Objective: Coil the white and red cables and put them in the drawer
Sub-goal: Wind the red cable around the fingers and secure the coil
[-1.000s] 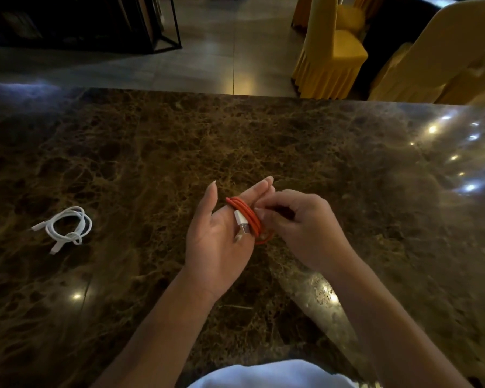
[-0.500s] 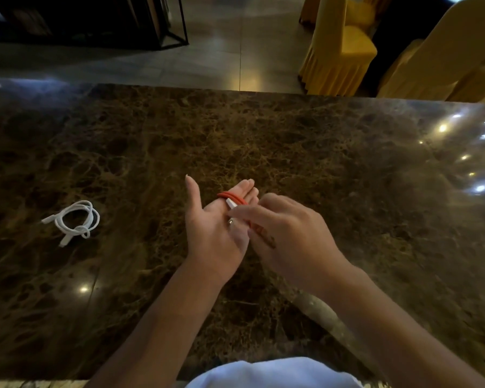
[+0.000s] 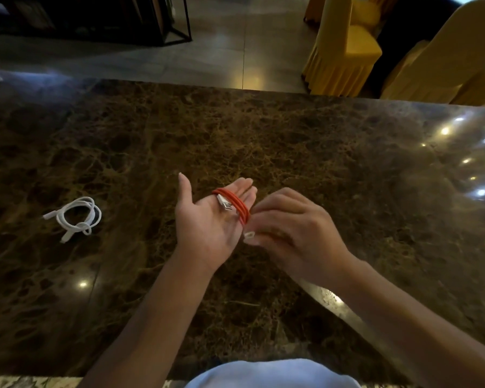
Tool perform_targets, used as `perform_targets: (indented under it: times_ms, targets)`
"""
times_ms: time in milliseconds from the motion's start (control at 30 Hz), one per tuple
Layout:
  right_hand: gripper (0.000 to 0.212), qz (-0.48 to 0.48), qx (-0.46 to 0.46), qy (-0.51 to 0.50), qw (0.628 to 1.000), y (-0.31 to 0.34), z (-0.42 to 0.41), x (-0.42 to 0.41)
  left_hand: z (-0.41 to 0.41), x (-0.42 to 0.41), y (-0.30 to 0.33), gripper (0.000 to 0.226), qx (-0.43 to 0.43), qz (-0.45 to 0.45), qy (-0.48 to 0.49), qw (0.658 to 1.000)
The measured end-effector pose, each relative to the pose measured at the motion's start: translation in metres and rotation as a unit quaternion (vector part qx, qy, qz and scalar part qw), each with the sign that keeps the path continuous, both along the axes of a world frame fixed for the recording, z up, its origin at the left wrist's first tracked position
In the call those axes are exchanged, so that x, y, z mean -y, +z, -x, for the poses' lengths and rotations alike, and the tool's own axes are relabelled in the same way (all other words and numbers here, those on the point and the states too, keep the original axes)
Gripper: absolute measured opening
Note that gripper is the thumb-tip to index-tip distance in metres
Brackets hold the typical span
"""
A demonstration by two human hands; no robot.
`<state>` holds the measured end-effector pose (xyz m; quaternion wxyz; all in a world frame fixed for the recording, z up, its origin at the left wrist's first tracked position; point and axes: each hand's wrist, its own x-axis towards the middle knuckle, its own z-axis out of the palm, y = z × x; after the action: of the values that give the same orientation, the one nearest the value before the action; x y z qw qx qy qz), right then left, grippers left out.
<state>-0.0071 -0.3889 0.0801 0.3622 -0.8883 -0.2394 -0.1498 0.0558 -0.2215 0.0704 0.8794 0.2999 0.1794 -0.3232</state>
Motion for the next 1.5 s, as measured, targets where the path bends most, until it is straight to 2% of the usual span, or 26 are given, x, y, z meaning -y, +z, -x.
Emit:
perform_targets:
  times_ms: [67,133,200,267,333,433,500,567,633,700,767,867,933,1000,1133,1233,1300,1400,1467,1500]
  targets:
    - [0.013,-0.161,-0.105,-0.103,0.976,-0.004,0.001,0.003,0.002,0.001,-0.004,0.107,0.025,0.029,-0.007,0.999]
    - [0.009,-0.329,-0.221,-0.182,0.9,-0.003,-0.002,0.004,0.009,0.005,-0.005,0.11,0.082,0.006,-0.033,0.996]
    - [0.012,-0.411,-0.327,-0.211,0.824,-0.003,-0.005,0.005,0.016,0.01,-0.005,0.109,0.12,-0.034,-0.06,0.99]
    - [0.015,-0.431,-0.392,-0.214,0.784,-0.004,-0.01,0.006,0.022,0.014,-0.004,0.107,0.145,-0.044,-0.087,0.985]
    - [0.02,-0.409,-0.387,-0.226,0.795,-0.003,-0.012,0.003,0.026,0.017,-0.002,0.107,0.16,-0.045,-0.099,0.981]
    - [0.014,-0.283,-0.291,-0.235,0.883,-0.006,-0.008,-0.001,0.026,0.02,-0.006,0.107,0.154,-0.047,-0.091,0.983]
    - [0.011,-0.192,-0.246,-0.226,0.923,-0.005,-0.006,0.002,0.025,0.022,-0.008,0.106,0.15,-0.047,-0.092,0.983]
    - [0.012,-0.159,-0.274,-0.185,0.93,0.0,-0.005,0.007,0.026,0.022,-0.01,0.103,0.144,-0.05,-0.094,0.984]
    - [0.027,-0.105,-0.316,-0.148,0.931,0.006,-0.005,0.011,0.026,0.022,-0.01,0.099,0.144,-0.07,-0.094,0.983]
    - [0.042,-0.003,-0.3,-0.153,0.942,0.006,-0.005,0.012,0.027,0.024,-0.007,0.095,0.155,-0.111,-0.107,0.976]
    - [0.029,0.034,-0.274,-0.176,0.945,0.005,-0.003,0.005,0.029,0.027,-0.005,0.087,0.172,-0.154,-0.136,0.964]
    - [0.013,0.014,-0.253,-0.197,0.947,0.0,0.006,-0.006,0.033,0.029,-0.008,0.064,0.187,-0.204,-0.163,0.947]
    - [0.011,-0.067,-0.266,-0.201,0.941,-0.002,0.01,-0.005,0.032,0.024,-0.01,0.049,0.207,-0.216,-0.186,0.936]
    - [0.014,-0.172,-0.301,-0.19,0.918,0.0,0.013,0.001,0.027,0.023,-0.01,0.045,0.214,-0.197,-0.21,0.933]
    - [0.013,-0.202,-0.327,-0.158,0.91,0.011,0.018,0.008,0.015,0.013,-0.01,0.061,0.218,-0.06,-0.267,0.937]
    - [0.013,-0.245,-0.38,-0.116,0.884,0.023,0.013,0.014,0.015,0.015,-0.006,0.079,0.237,-0.014,-0.266,0.934]
    - [0.015,-0.313,-0.4,-0.124,0.852,0.025,0.009,0.016,0.021,0.021,-0.005,0.09,0.25,-0.03,-0.221,0.942]
    - [0.035,-0.396,-0.415,-0.161,0.803,0.022,0.007,0.008,0.032,0.028,-0.007,0.099,0.262,-0.096,-0.127,0.952]
    - [0.03,-0.391,-0.371,-0.174,0.824,0.015,0.007,-0.003,0.035,0.028,-0.009,0.106,0.274,-0.125,-0.082,0.95]
    - [0.025,-0.358,-0.332,-0.188,0.852,0.008,0.008,-0.007,0.035,0.027,-0.01,0.108,0.282,-0.141,-0.064,0.947]
